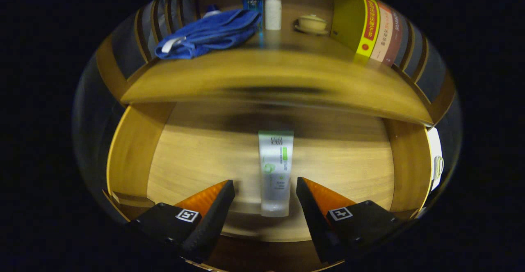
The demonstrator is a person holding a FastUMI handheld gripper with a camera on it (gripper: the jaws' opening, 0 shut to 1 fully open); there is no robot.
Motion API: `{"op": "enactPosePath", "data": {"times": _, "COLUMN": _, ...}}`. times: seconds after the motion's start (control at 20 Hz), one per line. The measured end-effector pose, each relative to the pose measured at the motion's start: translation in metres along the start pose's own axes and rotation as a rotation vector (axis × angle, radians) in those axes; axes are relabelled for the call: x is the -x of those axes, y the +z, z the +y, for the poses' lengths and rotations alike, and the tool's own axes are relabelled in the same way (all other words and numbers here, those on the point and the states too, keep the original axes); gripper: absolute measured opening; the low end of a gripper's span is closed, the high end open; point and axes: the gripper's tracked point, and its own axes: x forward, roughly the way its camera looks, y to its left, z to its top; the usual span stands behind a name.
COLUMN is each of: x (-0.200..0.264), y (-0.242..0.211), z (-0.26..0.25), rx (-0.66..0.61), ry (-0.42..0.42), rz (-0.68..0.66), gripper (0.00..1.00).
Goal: Pull open the drawer, take out the items inside it, and place them on the countertop above the cabinet.
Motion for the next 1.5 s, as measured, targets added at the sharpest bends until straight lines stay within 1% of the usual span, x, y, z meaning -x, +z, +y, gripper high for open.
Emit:
{"op": "enactPosePath", "data": {"times": 0.05, "x": -0.007, "y": -0.008, "z": 0.005, "rx": 0.001, "ry": 0.001, "rz": 0.035, "gripper": 0.99}}
{"op": "enactPosePath", "data": {"times": 0.1, "x": -0.009, "y": -0.01, "z": 0.01, "rx": -0.009, "ry": 0.021, "rz": 0.048, "gripper": 0.99}}
{"op": "enactPosePath", "data": {"times": 0.25, "x": -0.012, "y": -0.01, "z": 0.007, "rx": -0.021, "ry": 0.012, "rz": 0.069, "gripper": 0.94}}
{"op": "enactPosePath", "data": {"times": 0.4, "x": -0.022, "y": -0.018, "z": 0.005, "rx": -0.071, "ry": 0.01, "rz": 0.117, "gripper": 0.9}}
{"op": "enactPosePath", "data": {"times": 0.45, "x": -0.024, "y": -0.016, "z": 0.0, "rx": -0.08, "ry": -0.011, "rz": 0.122, "gripper": 0.86}}
{"op": "enactPosePath", "data": {"times": 0.5, "x": -0.026, "y": -0.011, "z": -0.002, "rx": -0.084, "ry": -0.016, "rz": 0.101, "gripper": 0.78}}
{"op": "enactPosePath", "data": {"times": 0.55, "x": -0.023, "y": -0.015, "z": 0.0, "rx": -0.081, "ry": -0.009, "rz": 0.123, "gripper": 0.7}}
{"op": "enactPosePath", "data": {"times": 0.65, "x": -0.024, "y": -0.008, "z": 0.001, "rx": -0.088, "ry": -0.013, "rz": 0.114, "gripper": 0.54}}
{"op": "enactPosePath", "data": {"times": 0.7, "x": -0.02, "y": -0.003, "z": 0.002, "rx": -0.095, "ry": -0.016, "rz": 0.103, "gripper": 0.5}}
{"op": "enactPosePath", "data": {"times": 0.75, "x": -0.019, "y": 0.0, "z": 0.004, "rx": -0.102, "ry": -0.021, "rz": 0.096, "gripper": 0.49}}
{"op": "enactPosePath", "data": {"times": 0.8, "x": -0.011, "y": -0.01, "z": 0.001, "rx": -0.109, "ry": -0.018, "rz": 0.092, "gripper": 0.44}}
{"op": "enactPosePath", "data": {"times": 0.9, "x": -0.01, "y": -0.007, "z": 0.004, "rx": -0.113, "ry": -0.005, "rz": 0.069, "gripper": 0.44}}
{"op": "enactPosePath", "data": {"times": 1.05, "x": 0.014, "y": -0.008, "z": -0.003, "rx": -0.096, "ry": -0.001, "rz": 0.028, "gripper": 0.44}}
{"op": "enactPosePath", "data": {"times": 1.2, "x": 0.036, "y": 0.002, "z": 0.002, "rx": -0.093, "ry": 0.015, "rz": -0.026, "gripper": 0.44}}
{"op": "enactPosePath", "data": {"times": 1.4, "x": 0.067, "y": -0.001, "z": 0.001, "rx": -0.081, "ry": 0.026, "rz": -0.072, "gripper": 0.43}}
{"op": "enactPosePath", "data": {"times": 1.5, "x": 0.083, "y": -0.001, "z": 0.005, "rx": -0.096, "ry": 0.052, "rz": -0.091, "gripper": 0.44}}
